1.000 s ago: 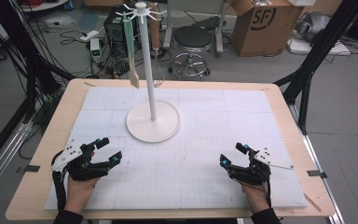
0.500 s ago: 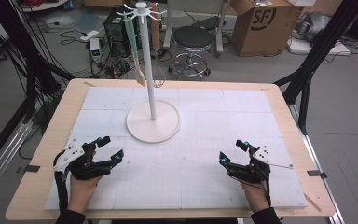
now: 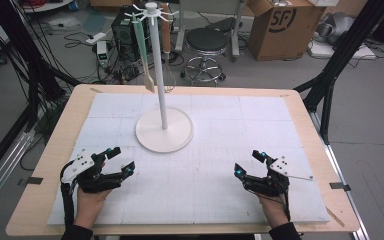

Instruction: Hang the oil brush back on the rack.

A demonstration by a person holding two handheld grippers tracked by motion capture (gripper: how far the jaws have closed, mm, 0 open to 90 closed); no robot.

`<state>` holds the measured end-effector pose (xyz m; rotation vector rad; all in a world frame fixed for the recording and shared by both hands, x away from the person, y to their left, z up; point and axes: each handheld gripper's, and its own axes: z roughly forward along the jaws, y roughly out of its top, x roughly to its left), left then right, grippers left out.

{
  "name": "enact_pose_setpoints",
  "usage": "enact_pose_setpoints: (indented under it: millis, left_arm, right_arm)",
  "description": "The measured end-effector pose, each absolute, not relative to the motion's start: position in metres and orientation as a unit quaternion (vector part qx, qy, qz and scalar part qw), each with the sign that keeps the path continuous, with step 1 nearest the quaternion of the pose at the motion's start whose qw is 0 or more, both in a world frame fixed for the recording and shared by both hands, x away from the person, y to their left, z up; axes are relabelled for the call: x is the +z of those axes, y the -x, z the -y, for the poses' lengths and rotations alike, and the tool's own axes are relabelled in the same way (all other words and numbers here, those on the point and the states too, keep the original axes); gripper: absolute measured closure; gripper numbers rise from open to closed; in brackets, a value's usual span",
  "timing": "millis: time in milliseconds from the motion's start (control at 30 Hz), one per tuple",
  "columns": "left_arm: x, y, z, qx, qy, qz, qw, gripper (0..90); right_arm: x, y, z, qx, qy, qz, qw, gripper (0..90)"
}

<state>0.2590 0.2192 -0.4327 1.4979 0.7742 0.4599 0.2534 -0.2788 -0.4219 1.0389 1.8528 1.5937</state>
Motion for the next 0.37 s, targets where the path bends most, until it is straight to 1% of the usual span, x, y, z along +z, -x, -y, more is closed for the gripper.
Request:
enact_pose_setpoints:
  millis: [367]
  left_arm:
    - [-0.4335, -0.2581, -0.2194, 0.201, -0.660, -0.339, 0.640, 20.5]
  right_arm:
    - [-0.4223, -0.2542, 0.2788, 0.582, -0.380, -0.678, 0.240, 15.7]
